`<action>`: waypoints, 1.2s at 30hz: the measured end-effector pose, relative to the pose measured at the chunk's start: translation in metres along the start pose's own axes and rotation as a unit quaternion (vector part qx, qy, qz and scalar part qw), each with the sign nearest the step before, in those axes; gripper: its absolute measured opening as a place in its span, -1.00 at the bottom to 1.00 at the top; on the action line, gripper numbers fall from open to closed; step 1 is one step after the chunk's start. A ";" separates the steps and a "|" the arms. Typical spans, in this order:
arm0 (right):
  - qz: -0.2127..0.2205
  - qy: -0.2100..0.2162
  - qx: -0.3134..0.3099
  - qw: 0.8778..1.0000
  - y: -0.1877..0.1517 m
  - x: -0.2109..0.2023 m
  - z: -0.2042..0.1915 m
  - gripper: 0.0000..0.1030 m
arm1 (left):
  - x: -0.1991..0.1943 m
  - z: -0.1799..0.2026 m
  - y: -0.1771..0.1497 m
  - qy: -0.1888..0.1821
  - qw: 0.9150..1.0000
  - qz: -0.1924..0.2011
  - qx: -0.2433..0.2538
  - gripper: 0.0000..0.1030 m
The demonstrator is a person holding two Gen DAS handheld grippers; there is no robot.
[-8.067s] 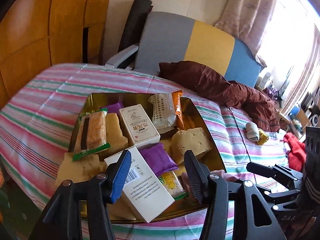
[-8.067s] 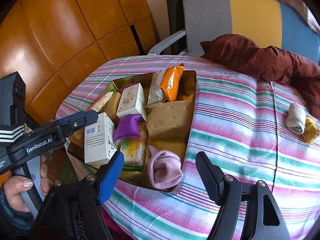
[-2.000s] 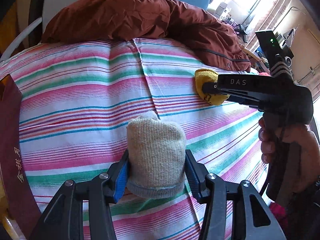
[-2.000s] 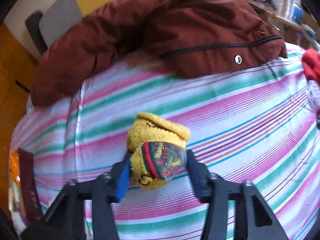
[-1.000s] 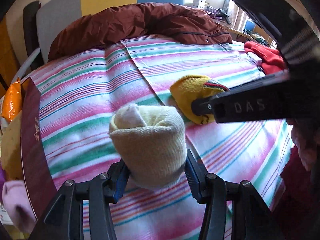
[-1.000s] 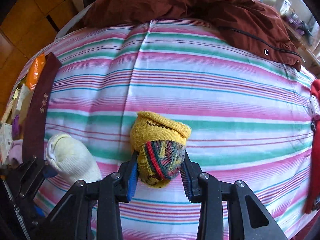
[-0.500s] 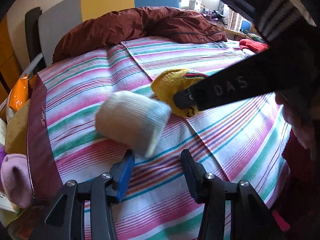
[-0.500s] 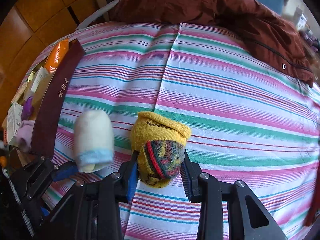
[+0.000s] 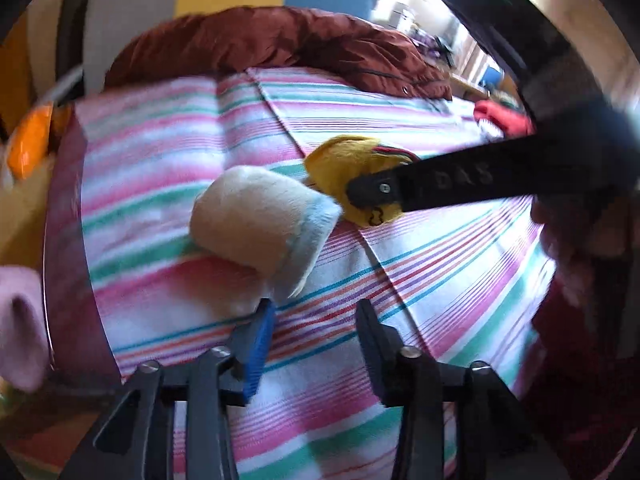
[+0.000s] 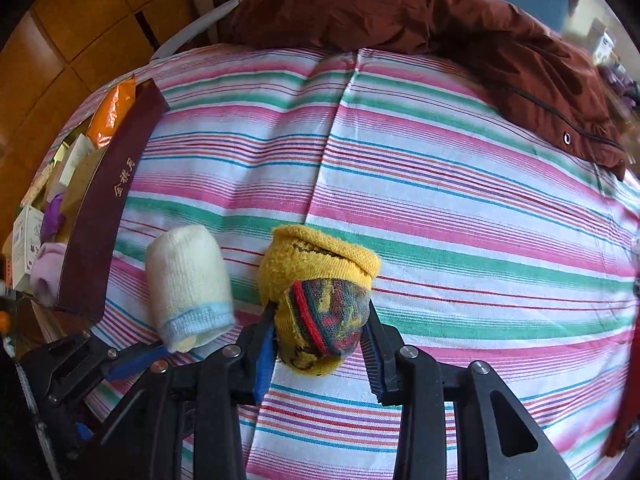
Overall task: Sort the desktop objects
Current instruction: 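Lift both socks off the bed and turn toward the gold tray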
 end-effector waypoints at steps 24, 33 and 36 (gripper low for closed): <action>0.039 -0.003 0.051 0.998 0.018 -0.017 0.024 -0.27 | 0.025 -0.051 0.044 -0.070 0.965 -0.024 -0.251 0.47; 0.047 -0.002 0.060 0.997 0.020 -0.024 0.028 -0.27 | 0.039 -0.058 0.055 -0.045 0.963 -0.054 -0.261 0.38; 0.048 -0.003 0.057 0.997 0.021 -0.024 0.027 -0.27 | 0.040 -0.052 0.059 -0.020 0.978 -0.056 -0.201 0.10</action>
Point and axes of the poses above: each gripper's, at about its wrist camera, not at the fingertips, and x roughly the way its jaws point, z to its right, y to its top, the point moved 7 cm from there along x, roughly the way its jaws point, and after that the axes turned 14 degrees about x, right-handed, at the moved point
